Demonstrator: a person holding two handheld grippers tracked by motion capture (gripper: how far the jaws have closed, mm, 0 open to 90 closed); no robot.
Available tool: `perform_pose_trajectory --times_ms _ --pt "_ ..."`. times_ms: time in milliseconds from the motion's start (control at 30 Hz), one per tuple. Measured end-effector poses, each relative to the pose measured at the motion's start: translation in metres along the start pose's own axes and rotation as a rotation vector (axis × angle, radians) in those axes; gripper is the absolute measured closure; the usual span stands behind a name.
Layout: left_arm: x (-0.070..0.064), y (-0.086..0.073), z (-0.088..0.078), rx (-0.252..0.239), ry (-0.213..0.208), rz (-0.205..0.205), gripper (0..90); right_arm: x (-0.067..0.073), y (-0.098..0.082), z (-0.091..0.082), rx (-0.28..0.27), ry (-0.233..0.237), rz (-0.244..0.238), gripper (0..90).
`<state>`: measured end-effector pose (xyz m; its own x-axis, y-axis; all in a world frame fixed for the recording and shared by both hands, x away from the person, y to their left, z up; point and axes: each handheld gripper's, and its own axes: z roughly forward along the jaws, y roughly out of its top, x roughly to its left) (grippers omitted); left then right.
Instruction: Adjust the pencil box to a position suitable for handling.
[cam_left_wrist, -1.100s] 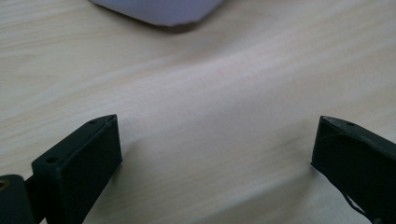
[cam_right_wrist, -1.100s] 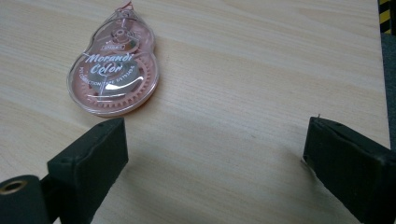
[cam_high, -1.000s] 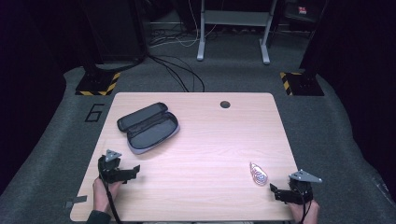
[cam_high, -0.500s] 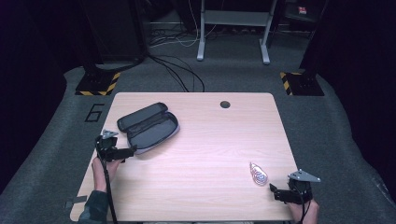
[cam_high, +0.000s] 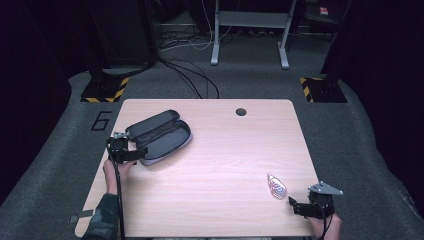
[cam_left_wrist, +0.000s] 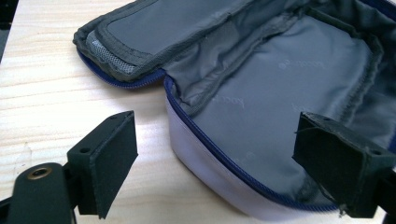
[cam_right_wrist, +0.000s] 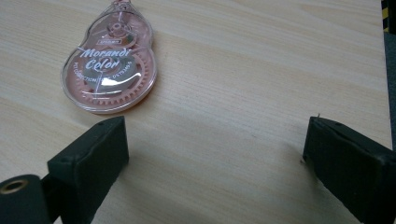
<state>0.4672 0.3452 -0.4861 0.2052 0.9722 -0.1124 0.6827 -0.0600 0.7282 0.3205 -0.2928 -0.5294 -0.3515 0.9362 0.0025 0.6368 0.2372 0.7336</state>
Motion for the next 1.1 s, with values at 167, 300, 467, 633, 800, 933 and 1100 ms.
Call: perform_pose_trajectory --times_ms 167,300,467,633,800,933,1100 --pt "-0.001 0.002 0.008 0.026 0.005 -0.008 16.2 0.0 0.0 0.0 0.002 0.0 -0.002 6.3" --pt "-0.001 0.001 0.014 0.061 0.011 0.013 31.5 0.0 0.0 0.0 0.007 0.0 -0.005 6.4" --pt "-0.001 -0.002 0.016 0.067 0.018 0.004 48.2 0.0 0.0 0.0 0.007 0.0 -0.005 6.4" --pt "0.001 -0.004 0.018 0.062 0.037 -0.008 58.0 0.0 0.0 0.0 0.005 0.0 -0.004 6.7" --pt "0.0 -0.006 0.017 0.072 0.059 -0.013 67.3 0.0 0.0 0.0 0.002 -0.001 0.007 6.9" --pt "-0.003 -0.007 0.018 0.043 0.071 -0.016 72.4 0.0 0.0 0.0 0.004 -0.002 0.009 7.2" --pt "-0.005 -0.009 0.017 0.026 0.086 -0.009 78.2 0.0 0.0 0.0 0.003 -0.001 0.006 7.5"
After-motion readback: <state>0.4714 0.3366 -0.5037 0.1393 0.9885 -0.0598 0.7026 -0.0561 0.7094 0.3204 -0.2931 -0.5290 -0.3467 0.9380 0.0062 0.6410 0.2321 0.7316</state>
